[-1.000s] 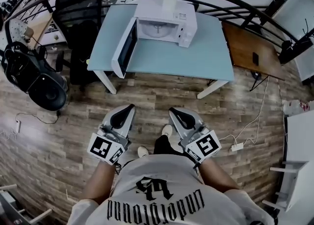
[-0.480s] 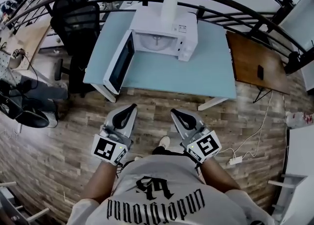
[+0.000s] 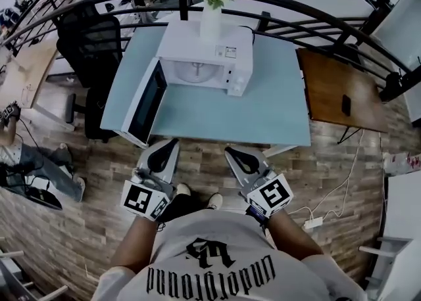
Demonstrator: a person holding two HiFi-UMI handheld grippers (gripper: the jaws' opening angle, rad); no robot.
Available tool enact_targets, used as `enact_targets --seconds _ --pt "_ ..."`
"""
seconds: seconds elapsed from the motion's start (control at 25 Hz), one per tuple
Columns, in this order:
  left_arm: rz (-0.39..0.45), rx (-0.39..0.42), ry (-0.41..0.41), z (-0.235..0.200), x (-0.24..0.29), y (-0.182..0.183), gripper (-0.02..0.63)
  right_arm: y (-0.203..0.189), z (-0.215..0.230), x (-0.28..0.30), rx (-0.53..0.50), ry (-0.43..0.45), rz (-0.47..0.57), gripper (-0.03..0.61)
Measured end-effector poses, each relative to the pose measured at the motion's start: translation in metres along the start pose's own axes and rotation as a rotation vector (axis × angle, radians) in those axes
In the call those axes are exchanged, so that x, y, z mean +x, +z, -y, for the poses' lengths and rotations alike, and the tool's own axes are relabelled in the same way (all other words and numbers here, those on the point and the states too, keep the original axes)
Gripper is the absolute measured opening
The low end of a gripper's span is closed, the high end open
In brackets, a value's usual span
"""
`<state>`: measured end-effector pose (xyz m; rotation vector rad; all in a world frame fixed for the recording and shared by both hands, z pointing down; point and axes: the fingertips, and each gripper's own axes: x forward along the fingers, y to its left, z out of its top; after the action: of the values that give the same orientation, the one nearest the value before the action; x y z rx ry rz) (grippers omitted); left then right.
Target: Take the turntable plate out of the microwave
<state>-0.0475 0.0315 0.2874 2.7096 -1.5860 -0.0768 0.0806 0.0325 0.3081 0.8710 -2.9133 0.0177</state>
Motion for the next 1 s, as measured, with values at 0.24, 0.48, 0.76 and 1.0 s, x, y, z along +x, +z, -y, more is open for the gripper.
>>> enact_targets --seconds 0.24,0.48,0.76,1.0 --pt "-0.008 -0.008 -0.027 -0.027 0.031 -0.008 0.049 -0.012 0.020 0.029 0.025 -0.015 -0.032 0.003" --pt "-0.015 0.040 -0.044 -0.074 0.053 -0.011 0.049 -0.010 0.033 0.084 0.034 -0.017 -0.041 0.003" --pt "0.006 0.044 -0.088 -0.135 0.074 -0.003 0.049 0.000 0.046 0.152 0.032 -0.043 -0.051 0.003" --pt "-0.001 0.029 -0.103 -0.167 0.085 -0.005 0.049 -0.011 0.050 0.185 0.060 -0.047 -0.091 0.003"
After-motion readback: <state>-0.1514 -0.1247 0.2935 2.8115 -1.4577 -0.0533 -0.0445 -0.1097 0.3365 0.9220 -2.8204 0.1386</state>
